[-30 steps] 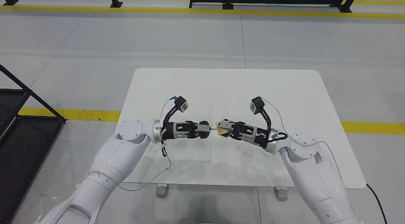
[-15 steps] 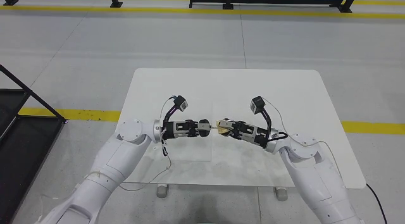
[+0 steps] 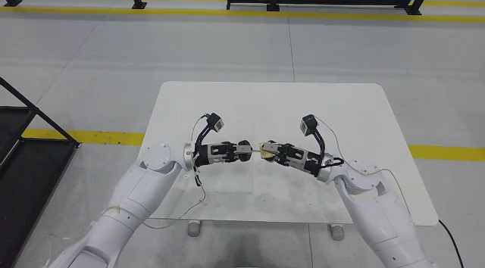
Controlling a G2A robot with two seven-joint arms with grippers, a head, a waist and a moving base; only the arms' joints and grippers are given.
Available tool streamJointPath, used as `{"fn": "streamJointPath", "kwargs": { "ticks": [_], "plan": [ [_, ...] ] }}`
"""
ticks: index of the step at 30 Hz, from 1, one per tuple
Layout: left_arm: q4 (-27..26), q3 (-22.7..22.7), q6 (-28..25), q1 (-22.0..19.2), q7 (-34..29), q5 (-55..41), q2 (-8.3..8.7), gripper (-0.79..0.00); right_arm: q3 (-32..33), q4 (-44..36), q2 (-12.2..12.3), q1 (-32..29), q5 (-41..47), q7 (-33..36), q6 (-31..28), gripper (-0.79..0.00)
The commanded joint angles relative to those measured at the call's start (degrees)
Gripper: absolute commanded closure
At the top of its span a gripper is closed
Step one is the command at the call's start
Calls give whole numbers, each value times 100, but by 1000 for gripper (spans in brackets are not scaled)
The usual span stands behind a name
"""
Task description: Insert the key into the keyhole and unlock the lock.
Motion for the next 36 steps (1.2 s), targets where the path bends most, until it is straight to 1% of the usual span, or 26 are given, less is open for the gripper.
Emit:
{"fn": "streamJointPath", "kwargs": {
  "ticks": [1,10,18,36],
  "plan": [
    [-7,7,-13,5,40,8,-5,0,-6,-34,3,-17,-27,-85,15,0],
    [-9,27,-48,1,253,16,-30,0,-40,-129,9,-63,-55,-387,121,0],
    [-20,43,-57,13,565,171,-49,0,-86,-155,5,-77,-47,-620,182,0],
    [10,84,-50,3,617,228,-79,0,-132,-167,27,-50,-57,-606,176,0]
  ]
}}
